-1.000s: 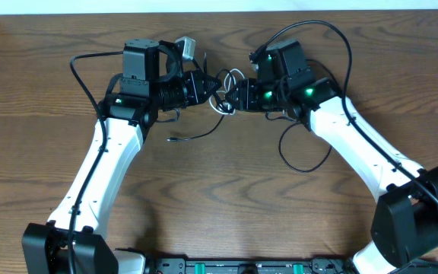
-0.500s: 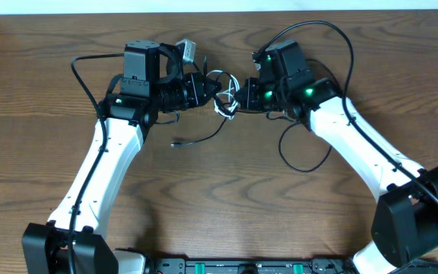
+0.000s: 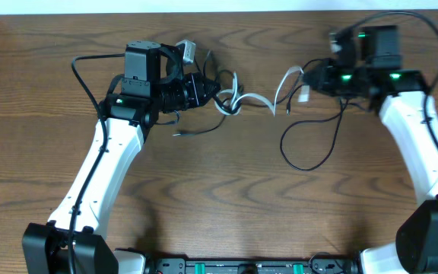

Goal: Untangle cables

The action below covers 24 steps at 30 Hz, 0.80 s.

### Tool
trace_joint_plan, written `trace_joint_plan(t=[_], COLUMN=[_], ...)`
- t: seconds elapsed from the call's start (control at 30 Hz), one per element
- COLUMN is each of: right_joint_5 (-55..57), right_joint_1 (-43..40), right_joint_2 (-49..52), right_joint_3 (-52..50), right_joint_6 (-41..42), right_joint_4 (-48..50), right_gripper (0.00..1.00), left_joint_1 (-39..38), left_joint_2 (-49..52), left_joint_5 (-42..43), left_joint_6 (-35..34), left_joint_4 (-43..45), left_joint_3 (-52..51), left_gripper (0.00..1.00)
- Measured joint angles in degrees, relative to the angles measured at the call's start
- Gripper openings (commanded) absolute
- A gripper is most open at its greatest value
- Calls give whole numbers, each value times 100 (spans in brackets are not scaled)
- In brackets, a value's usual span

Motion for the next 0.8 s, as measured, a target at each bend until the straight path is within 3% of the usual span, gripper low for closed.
trace_joint_plan(t=[0.2,0.57,0.63,0.73,0.8], right_joint_5=[-396,-216,98,426,505], right_joint_1=[-564,-411,-426,-461,-470], right_joint_2=[0,0,0,0,0], right_joint_3=[0,0,0,0,0], right_joint_6=[-245,-470,-330,-138,-85], right_joint_4=[-63,-131,-219,-293,-284], right_gripper=[1,2,27,41,45], left_joint_1=[0,0,0,0,0], left_joint_2=[0,0,0,0,0], left_joint_5=[-57,-57,-57,-57,-59], left_joint_6=[0,0,0,0,0], left_joint_4=[-2,-33,-57,-85,-92], left_joint_3=[0,0,0,0,0], left_gripper=[8,8,8,7,7])
